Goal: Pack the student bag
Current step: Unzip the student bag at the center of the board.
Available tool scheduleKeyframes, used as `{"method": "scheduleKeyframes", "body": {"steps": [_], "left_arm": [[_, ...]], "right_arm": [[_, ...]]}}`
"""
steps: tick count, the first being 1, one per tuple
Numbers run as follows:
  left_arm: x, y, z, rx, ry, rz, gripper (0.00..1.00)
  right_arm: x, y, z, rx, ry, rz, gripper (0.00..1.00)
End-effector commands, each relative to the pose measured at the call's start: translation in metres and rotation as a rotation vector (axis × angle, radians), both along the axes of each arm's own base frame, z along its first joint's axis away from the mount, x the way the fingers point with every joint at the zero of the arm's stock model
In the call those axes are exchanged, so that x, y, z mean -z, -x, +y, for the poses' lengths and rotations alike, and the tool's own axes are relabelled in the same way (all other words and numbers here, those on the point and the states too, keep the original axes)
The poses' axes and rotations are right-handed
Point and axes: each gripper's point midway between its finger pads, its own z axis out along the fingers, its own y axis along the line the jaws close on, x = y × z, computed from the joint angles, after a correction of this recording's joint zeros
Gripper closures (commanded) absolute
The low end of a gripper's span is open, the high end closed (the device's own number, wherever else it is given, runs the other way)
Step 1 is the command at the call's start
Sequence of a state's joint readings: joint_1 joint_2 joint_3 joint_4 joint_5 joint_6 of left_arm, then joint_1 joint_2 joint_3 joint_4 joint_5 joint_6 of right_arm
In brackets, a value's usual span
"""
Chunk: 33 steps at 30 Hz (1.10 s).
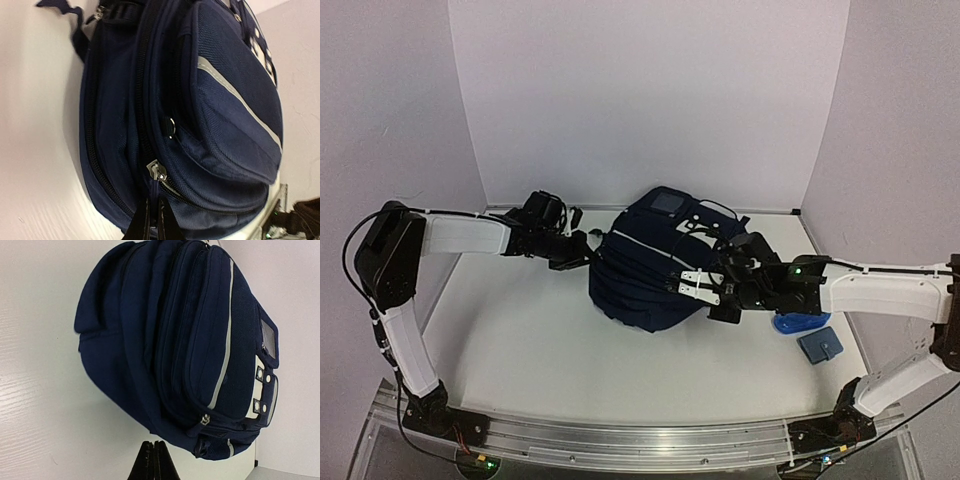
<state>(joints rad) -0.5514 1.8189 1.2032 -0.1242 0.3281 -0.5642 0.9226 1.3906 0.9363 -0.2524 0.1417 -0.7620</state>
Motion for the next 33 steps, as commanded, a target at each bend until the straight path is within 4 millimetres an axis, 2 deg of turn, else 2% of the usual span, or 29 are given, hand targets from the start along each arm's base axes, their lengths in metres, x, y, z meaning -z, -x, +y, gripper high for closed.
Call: {"method": "scheduleKeyframes", "body": {"steps": [1, 3, 4, 7, 9, 11, 13, 16, 21, 28, 33], "left_arm": [[-0.022, -0.036, -0.002, 0.004, -0.045, -0.15, 1.0], [-0.034, -0.028, -0.011, 0.062, 0.011, -0.166, 1.0], [-0.041, -0.021, -0.015, 0.09, 0.044, -0.173, 1.0], [-0.06, 0.005, -0.02, 0.155, 0.119, -0.183, 1.0], [-0.068, 0.026, -0.022, 0.197, 0.158, -0.173, 1.0], [-0.073, 0.046, -0.025, 0.229, 0.181, -0.16, 1.0], [-0.087, 0.065, -0.029, 0.259, 0.208, -0.169, 1.0], [-0.106, 0.083, -0.032, 0.277, 0.244, -0.182, 1.0], [-0.128, 0.091, -0.034, 0.285, 0.273, -0.219, 1.0], [-0.128, 0.093, -0.04, 0.303, 0.279, -0.213, 1.0], [-0.124, 0.093, -0.039, 0.298, 0.274, -0.203, 1.0]], "right_arm": [[-0.003, 0.002, -0.006, 0.008, 0.012, -0.001, 1.0], [-0.01, -0.003, -0.002, 0.038, -0.015, 0.004, 0.99], [-0.014, -0.005, 0.001, 0.054, -0.032, 0.009, 0.95], [-0.025, -0.011, 0.013, 0.078, -0.084, 0.026, 0.72], [-0.031, -0.015, 0.024, 0.078, -0.118, 0.042, 0.63], [-0.038, -0.019, 0.036, 0.072, -0.151, 0.059, 0.59], [-0.04, -0.021, 0.049, 0.056, -0.171, 0.088, 0.56], [-0.038, -0.023, 0.067, 0.031, -0.184, 0.132, 0.53], [-0.04, -0.015, 0.09, -0.021, -0.21, 0.186, 0.49], [-0.022, -0.006, 0.097, -0.057, -0.129, 0.163, 0.49], [-0.006, -0.019, 0.092, -0.023, -0.047, 0.099, 0.53]]}}
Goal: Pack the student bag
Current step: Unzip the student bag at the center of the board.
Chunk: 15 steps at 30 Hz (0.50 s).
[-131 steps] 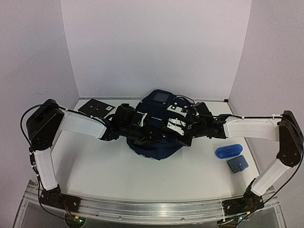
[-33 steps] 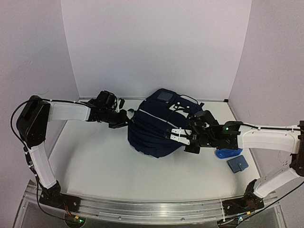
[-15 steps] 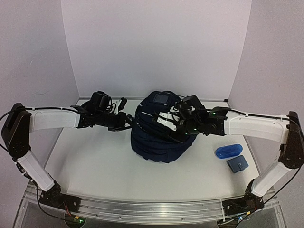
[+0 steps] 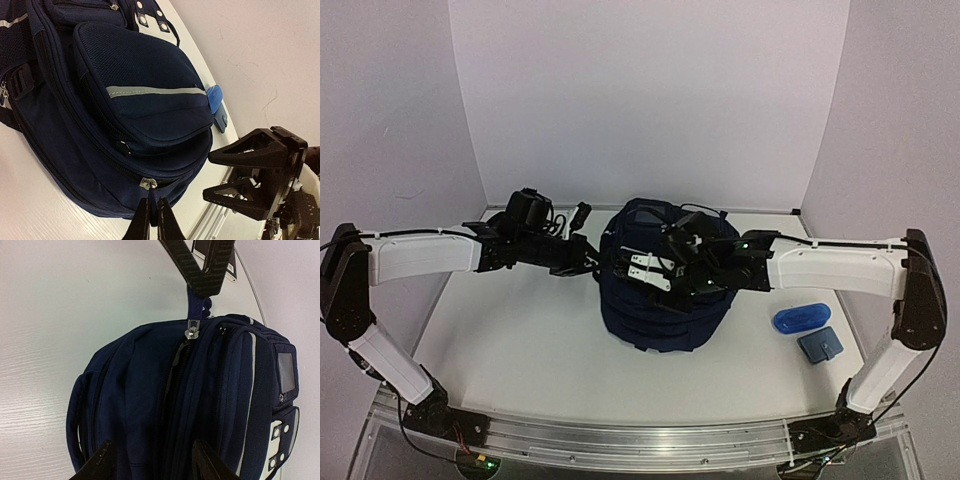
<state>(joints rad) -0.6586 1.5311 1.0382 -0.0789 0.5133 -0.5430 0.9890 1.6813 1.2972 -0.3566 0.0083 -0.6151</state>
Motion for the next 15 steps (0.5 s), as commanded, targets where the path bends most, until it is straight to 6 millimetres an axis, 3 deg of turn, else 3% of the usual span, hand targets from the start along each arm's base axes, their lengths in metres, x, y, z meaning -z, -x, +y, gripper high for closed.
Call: {"method": "scheduleKeyframes", "body": {"steps": [1, 4, 10, 15], "left_arm": [[-0.048, -0.002, -0.008, 0.027, 0.107, -0.102, 1.0], [-0.048, -0.001, -0.007, 0.024, 0.104, -0.104, 1.0], [-0.043, -0.003, -0.004, 0.004, 0.084, -0.106, 1.0], [-0.025, -0.016, 0.006, -0.076, 0.003, -0.093, 1.0]], "right_arm": [[0.007, -0.02, -0.002, 0.045, 0.068, -0.085, 0.56], [0.004, -0.028, -0.005, 0.083, 0.068, -0.127, 0.62], [-0.009, -0.03, -0.01, 0.12, 0.039, -0.147, 0.91], [-0.022, -0.024, -0.016, 0.126, 0.011, -0.143, 1.0]]}}
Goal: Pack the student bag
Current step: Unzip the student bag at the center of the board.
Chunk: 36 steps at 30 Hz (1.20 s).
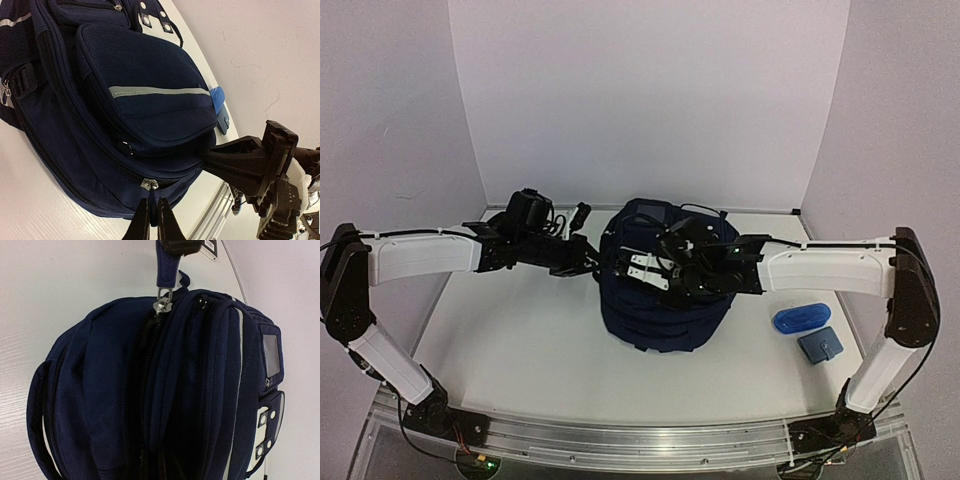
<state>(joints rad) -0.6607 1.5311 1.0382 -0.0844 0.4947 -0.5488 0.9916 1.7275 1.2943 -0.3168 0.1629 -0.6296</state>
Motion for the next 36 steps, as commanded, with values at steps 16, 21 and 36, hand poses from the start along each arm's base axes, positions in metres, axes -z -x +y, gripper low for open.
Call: {"method": "scheduleKeyframes", "body": {"steps": [16, 21, 36], "left_arm": [[0.025, -0.125, 0.031, -0.315, -0.14, -0.181, 1.0], [0.043, -0.17, 0.035, -0.386, -0.146, -0.176, 1.0], [0.073, -0.205, 0.134, -0.604, -0.439, -0.033, 0.11]], "right_arm": [[-0.049, 0.027, -0.03, -0.043, -0.065, -0.031, 1.0], [-0.055, 0.033, -0.028, -0.062, -0.087, -0.002, 1.0], [-0.037, 0.027, -0.001, 0.011, -0.15, 0.134, 1.0]]}}
